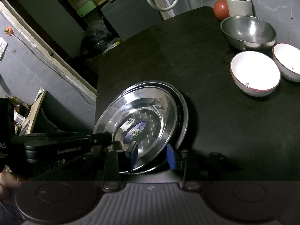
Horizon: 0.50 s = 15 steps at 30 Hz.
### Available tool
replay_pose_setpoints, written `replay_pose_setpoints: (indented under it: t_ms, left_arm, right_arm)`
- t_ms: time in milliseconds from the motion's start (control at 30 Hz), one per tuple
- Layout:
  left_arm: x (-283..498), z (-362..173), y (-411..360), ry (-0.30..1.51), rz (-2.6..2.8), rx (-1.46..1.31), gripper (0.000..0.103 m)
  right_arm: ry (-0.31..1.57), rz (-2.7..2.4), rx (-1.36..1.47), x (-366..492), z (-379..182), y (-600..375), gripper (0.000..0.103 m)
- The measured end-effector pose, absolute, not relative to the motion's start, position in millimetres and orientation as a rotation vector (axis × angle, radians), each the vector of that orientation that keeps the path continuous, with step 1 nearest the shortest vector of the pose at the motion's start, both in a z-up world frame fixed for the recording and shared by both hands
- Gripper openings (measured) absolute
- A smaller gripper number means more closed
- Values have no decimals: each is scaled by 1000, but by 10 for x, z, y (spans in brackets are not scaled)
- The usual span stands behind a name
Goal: Organize plates and bowls
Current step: 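Hold the stacked plates with both grippers and align their rims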
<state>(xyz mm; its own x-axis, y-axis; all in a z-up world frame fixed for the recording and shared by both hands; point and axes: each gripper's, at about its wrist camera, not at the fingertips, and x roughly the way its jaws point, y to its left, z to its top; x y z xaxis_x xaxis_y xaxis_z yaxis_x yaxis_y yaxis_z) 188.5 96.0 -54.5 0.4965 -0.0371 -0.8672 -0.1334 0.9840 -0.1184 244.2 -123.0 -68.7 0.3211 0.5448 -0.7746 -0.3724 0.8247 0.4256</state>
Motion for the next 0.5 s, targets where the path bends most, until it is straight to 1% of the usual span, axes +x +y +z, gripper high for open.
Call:
replay_pose_setpoints:
  t_ms: [67,100,167,233,333,400,433,500]
  left_arm:
    - [1875,-535,951,1049,63,-177,35]
    - [1871,-528,947,1049,66,-175,36]
    - [1866,-518,937,1050,75,-167,37]
    - [1857,-504,932,1050,82,-165,40]
    - [1849,-467,919,1047,95,-157,47]
    - [1842,-434,912,1040,99,-158,56]
    - [1843,-411,904,1033,101,-159,59]
    - [1845,-366,890,1018,109,-156,73]
  right_arm:
    - [1087,608,184,2442,-683,-1238,45]
    - [1086,607,186,2441,-683,-1244,47]
    - [1092,599,189,2441,-697,-1259,48]
    - [1097,600,204,2441,-717,-1287,48]
    - [1093,608,219,2438,-728,-1318,48]
    - [1086,612,224,2434,-728,-1336,50]
    - [1082,612,225,2436,-727,-1349,52]
    - [1071,611,227,2433,-718,-1382,57]
